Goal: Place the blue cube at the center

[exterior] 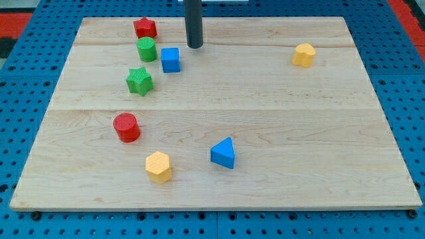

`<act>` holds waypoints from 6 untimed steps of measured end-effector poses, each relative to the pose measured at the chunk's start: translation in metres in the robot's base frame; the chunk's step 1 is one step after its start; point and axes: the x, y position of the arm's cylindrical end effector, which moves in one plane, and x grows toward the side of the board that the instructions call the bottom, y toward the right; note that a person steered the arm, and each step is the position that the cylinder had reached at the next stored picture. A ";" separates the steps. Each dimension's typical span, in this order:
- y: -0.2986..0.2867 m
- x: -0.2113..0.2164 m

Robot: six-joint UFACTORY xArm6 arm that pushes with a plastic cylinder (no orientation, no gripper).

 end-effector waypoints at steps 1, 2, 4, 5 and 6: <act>-0.051 0.000; -0.066 0.010; -0.046 0.053; -0.010 0.077; 0.020 0.101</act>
